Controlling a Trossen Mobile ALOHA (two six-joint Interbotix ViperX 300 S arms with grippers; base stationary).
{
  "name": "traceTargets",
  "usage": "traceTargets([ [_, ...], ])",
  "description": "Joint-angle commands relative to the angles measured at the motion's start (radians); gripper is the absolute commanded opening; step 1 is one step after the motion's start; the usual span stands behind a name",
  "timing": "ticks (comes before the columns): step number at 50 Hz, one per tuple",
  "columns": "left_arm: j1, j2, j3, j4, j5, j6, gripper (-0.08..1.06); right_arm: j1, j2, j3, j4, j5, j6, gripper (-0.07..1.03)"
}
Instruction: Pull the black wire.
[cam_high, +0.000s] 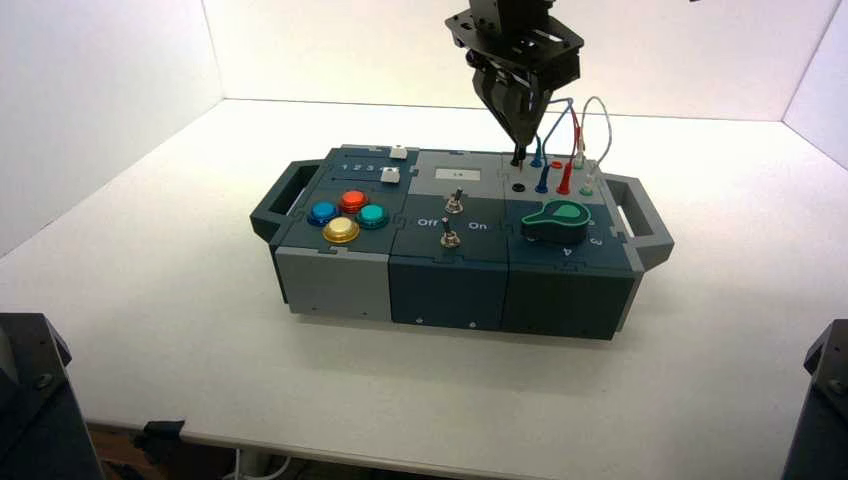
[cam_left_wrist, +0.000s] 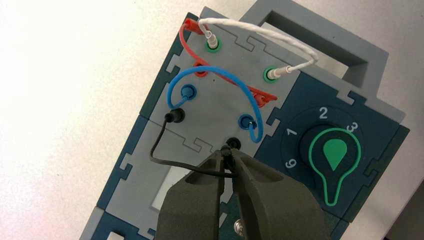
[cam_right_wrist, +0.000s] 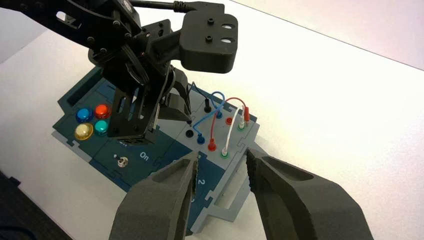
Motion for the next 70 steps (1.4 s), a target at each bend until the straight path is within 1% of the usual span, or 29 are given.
traceTargets([
  [1,0.012,-0.044,-0.012,0.008,-0.002,0.0,-0.01,-0.002,0.006,-0.02,0.002,-0.008,0.003,0.52],
  [10,0.032,-0.04,-0.006,0.025,0.005,-0.008,-0.01,-0.002,0.003,-0.02,0.002,-0.008,0.003,0.52],
  [14,0.043,-0.037,-0.006,0.028,0.017,-0.009,-0.01,-0.002,-0.002,-0.018,0.002,-0.008,0.003,0.52],
  [23,0.06,-0.035,0.0,0.029,0.026,-0.009,-0.01,-0.002,-0.006,-0.018,0.002,-0.009,0.003,0.52],
  [35,0.06,-0.026,0.0,0.029,0.035,-0.009,0.04,-0.002,-0.006,-0.017,0.002,-0.008,0.003,0.52],
  [39,0.06,-0.015,0.003,0.029,0.049,-0.011,0.07,-0.002,-0.006,-0.018,0.002,-0.008,0.003,0.52],
  [42,0.06,-0.009,0.003,0.029,0.057,-0.011,0.12,-0.002,-0.006,-0.018,0.002,-0.009,0.003,0.52],
  [43,0.06,-0.008,0.003,0.029,0.061,-0.011,0.15,-0.002,-0.006,-0.017,0.002,-0.009,0.005,0.52],
  [49,0.06,-0.003,0.003,0.028,0.071,-0.021,0.26,-0.002,-0.006,-0.018,0.002,-0.008,0.003,0.52],
  [60,0.06,-0.011,0.003,0.028,0.069,-0.025,0.34,-0.002,-0.008,-0.017,0.002,-0.008,0.003,0.52],
  [70,0.06,-0.052,0.005,0.028,0.086,-0.028,0.43,-0.002,-0.008,-0.017,0.002,-0.008,0.003,0.52],
])
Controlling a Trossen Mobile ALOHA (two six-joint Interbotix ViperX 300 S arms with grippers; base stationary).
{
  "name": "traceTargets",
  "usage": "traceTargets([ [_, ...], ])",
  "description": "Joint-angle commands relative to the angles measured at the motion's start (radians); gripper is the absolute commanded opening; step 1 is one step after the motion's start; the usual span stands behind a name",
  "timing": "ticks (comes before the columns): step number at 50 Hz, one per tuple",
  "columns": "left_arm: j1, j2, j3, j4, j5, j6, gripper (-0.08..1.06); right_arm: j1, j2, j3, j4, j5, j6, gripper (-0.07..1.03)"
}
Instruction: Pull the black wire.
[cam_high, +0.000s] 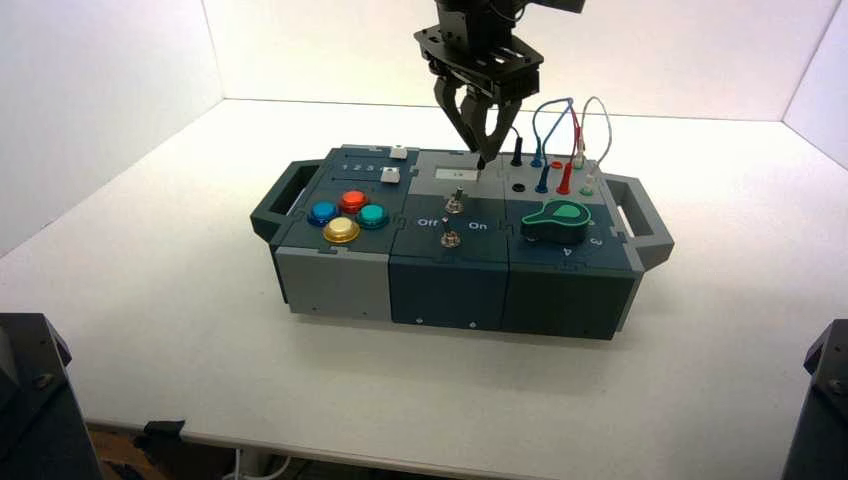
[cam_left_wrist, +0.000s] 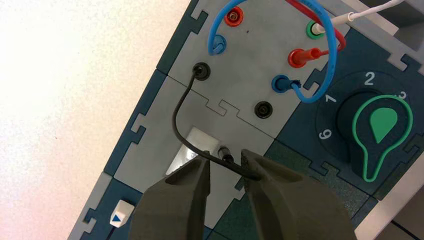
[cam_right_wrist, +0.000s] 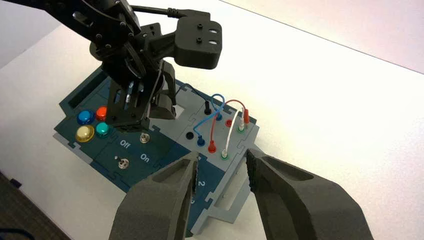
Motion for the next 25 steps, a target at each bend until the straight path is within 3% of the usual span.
traceTargets([
  [1,0.003,-0.071,-0.009,0.0,0.011,-0.005,0.43,-0.002,0.005,-0.018,0.002,-0.009,0.003,0.52],
  [15,0.003,-0.175,0.0,-0.002,0.054,-0.023,0.44,-0.002,0.005,-0.017,0.002,-0.009,0.003,0.52],
  [25,0.008,-0.313,0.074,0.0,0.067,-0.037,0.44,-0.002,0.0,-0.017,0.002,-0.011,0.003,0.52],
])
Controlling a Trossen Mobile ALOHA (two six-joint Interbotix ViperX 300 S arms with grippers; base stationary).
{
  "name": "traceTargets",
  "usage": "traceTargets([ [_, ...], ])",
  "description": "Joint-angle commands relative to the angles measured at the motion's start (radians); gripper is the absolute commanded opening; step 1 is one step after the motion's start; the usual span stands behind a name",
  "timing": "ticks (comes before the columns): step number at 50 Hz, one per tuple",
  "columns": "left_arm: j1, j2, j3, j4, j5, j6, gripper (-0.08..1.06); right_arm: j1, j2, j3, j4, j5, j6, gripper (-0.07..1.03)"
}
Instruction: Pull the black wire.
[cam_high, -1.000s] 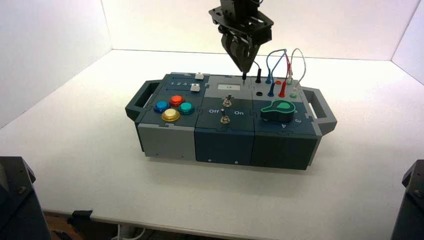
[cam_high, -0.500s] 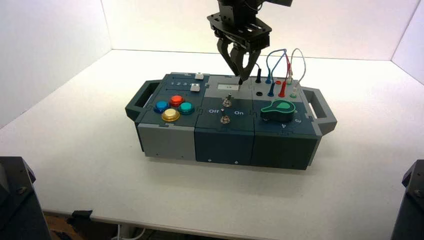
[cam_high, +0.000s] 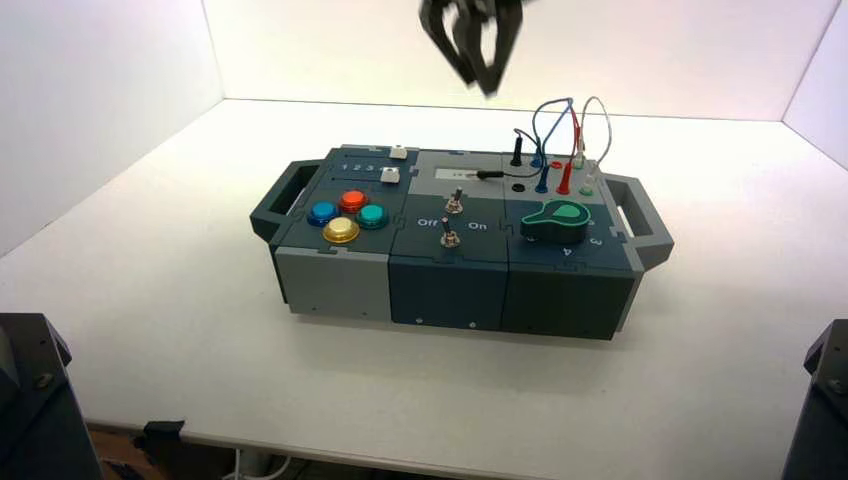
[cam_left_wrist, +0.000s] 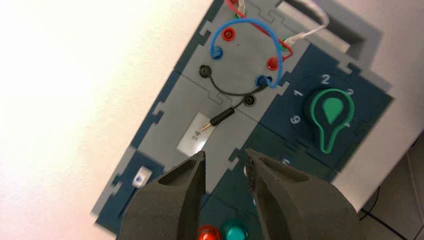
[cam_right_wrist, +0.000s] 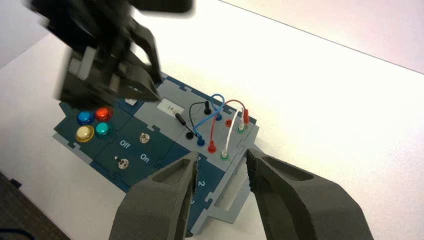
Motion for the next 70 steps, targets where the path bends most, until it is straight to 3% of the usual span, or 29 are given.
traceTargets([
  [1,0.009,-0.098,0.029,0.0,0.005,-0.008,0.44,-0.002,0.0,-0.017,0.003,-0.009,0.003,0.52],
  [10,0.021,-0.192,0.146,0.0,0.006,-0.018,0.44,-0.002,-0.006,-0.015,0.003,-0.009,0.003,0.52],
  [11,0.025,-0.225,0.19,0.0,0.006,-0.025,0.44,-0.002,-0.009,-0.015,0.003,-0.009,0.003,0.52],
  [20,0.031,-0.364,0.364,0.006,-0.028,-0.026,0.44,-0.002,-0.009,-0.015,0.005,-0.009,0.005,0.52],
  [35,0.133,-0.486,0.535,0.014,-0.143,-0.014,0.44,-0.002,-0.008,-0.015,0.006,-0.011,0.005,0.52],
  [45,0.156,-0.477,0.56,0.014,-0.189,-0.017,0.44,-0.002,-0.006,-0.015,0.005,-0.011,0.003,0.52],
  [70,0.195,-0.451,0.566,0.015,-0.209,-0.011,0.44,-0.002,-0.009,-0.015,0.005,-0.011,0.005,0.52],
])
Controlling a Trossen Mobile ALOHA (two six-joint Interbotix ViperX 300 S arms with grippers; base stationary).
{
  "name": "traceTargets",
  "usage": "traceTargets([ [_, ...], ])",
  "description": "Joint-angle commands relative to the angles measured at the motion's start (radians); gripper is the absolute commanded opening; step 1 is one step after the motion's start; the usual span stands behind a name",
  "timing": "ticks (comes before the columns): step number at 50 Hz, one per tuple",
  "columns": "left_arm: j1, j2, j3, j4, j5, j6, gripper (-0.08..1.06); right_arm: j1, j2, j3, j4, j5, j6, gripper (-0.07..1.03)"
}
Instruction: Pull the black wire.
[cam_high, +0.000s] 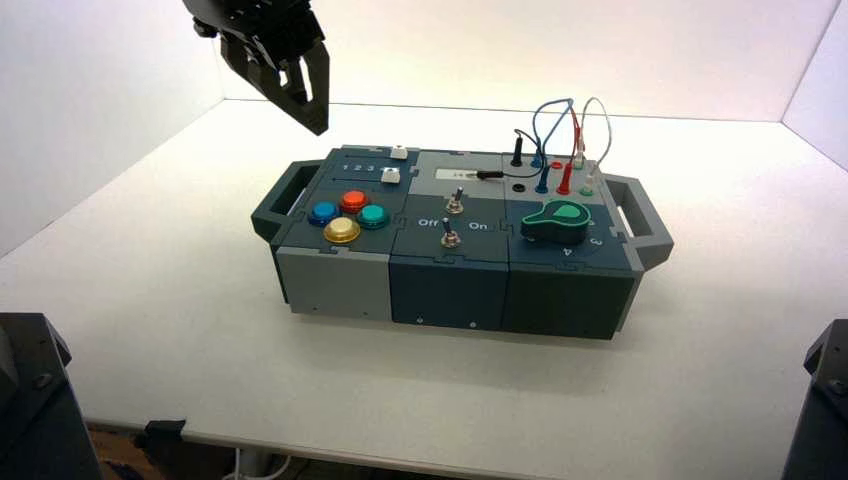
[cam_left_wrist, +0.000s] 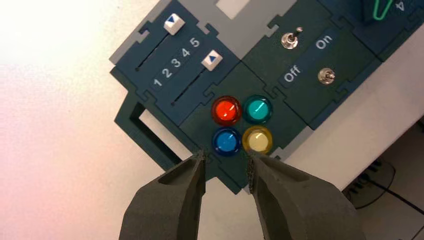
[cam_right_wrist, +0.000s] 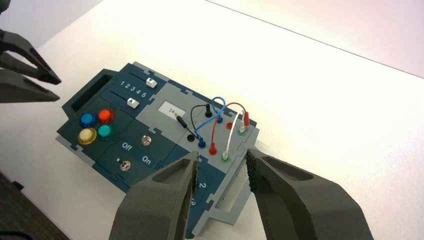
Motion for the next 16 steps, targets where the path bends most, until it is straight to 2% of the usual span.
traceTargets([
  [1,0.012,-0.011,-0.014,0.002,-0.011,0.003,0.44,-0.003,0.006,-0.015,0.002,-0.011,0.003,0.52],
  [16,0.012,-0.021,-0.014,0.002,-0.008,0.002,0.44,-0.003,0.005,-0.015,0.002,-0.011,0.002,0.52],
])
